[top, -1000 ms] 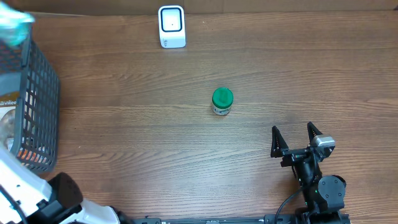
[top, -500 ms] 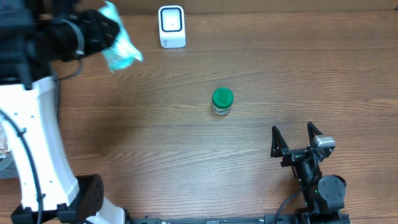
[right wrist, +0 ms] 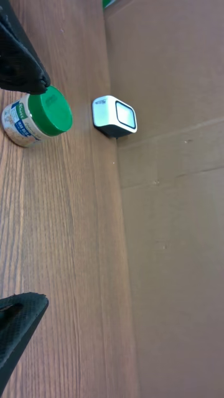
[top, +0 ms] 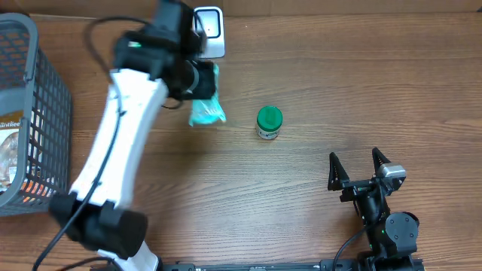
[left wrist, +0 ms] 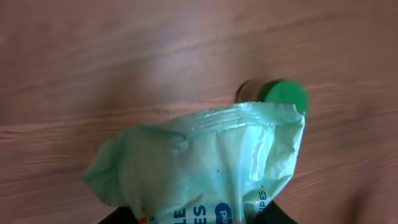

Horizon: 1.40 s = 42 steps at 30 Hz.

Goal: Scan the item barcode
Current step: 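Lift the packet out and carry it toward the scanner, then release the packet onto the table beside the jar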

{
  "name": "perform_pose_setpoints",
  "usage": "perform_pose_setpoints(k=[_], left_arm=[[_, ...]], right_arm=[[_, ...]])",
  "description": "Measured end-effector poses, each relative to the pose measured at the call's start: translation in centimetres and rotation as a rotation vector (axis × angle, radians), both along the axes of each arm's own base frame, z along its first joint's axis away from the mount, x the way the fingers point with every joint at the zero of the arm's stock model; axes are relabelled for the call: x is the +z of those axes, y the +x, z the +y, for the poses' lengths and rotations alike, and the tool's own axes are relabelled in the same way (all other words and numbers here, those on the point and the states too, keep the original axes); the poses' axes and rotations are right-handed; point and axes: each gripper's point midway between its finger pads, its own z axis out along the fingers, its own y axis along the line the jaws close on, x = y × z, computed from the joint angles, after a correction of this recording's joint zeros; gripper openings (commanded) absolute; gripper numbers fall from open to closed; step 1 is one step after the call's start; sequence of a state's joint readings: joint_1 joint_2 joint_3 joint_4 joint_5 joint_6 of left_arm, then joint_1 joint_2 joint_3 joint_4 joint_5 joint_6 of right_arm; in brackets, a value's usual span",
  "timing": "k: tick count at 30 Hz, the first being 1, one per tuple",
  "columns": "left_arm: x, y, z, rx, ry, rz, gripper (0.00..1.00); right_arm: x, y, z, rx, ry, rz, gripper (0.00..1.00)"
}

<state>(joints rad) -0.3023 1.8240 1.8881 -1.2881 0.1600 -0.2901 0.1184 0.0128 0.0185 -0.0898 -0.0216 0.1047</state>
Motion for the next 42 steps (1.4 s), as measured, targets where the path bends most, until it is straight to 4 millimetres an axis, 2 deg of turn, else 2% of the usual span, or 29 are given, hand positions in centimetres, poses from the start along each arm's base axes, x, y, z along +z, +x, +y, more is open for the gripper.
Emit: perform_pose_setpoints(k=[4, 8, 10, 14, 16, 18, 20, 27, 30, 33, 37, 42], left_arm=[[-6.9, 0.2, -1.4, 0.015, 0.022, 0.089, 0.34], [-12.2, 0.1, -2.7, 0.023, 0.024, 0.147, 0.34], [-14.1, -0.1, -3.1, 0.027, 0.028, 0.179, 0.34], [-17.1, -0.8, -3.5, 0.026, 0.042, 0.250, 0.36], [-18.1, -1.0, -3.5, 0.030, 0.046, 0.276, 0.55], [-18.7, -1.2, -3.5, 0.037, 0.046, 0.295, 0.64], [-19.1, -1.3, -3.5, 0.039, 0.046, 0.304, 0.69], [-18.9, -1.5, -3.5, 0.041, 0.045, 0.316, 0.70], [-17.8, -1.3, -3.6, 0.040, 0.048, 0.320, 0.70], [-15.5, -0.1, -3.8, 0.039, 0.051, 0.287, 0.70], [-11.2, 1.7, -3.4, 0.049, 0.064, 0.200, 0.71], [-3.3, 3.2, -1.3, 0.100, 0.040, 0.034, 0.74]], right_arm=[[0.0, 0.0, 0.0, 0.000, 0.000, 0.000, 1.00], [0.0, 0.0, 0.0, 0.000, 0.000, 0.000, 1.00], [0.0, 0.0, 0.0, 0.000, -0.001, 0.001, 1.00], [0.0, 0.0, 0.0, 0.000, 0.000, 0.000, 1.00], [0.0, 0.0, 0.0, 0.000, 0.000, 0.000, 1.00], [0.0, 0.0, 0.0, 0.000, 0.000, 0.000, 1.00], [0.0, 0.0, 0.0, 0.000, 0.000, 0.000, 1.00], [0.0, 0.0, 0.0, 0.000, -0.001, -0.001, 1.00], [0.0, 0.0, 0.0, 0.000, 0.000, 0.000, 1.00], [0.0, 0.0, 0.0, 0.000, 0.000, 0.000, 1.00], [0.0, 0.0, 0.0, 0.000, 0.000, 0.000, 1.00], [0.0, 0.0, 0.0, 0.000, -0.001, 0.000, 1.00]])
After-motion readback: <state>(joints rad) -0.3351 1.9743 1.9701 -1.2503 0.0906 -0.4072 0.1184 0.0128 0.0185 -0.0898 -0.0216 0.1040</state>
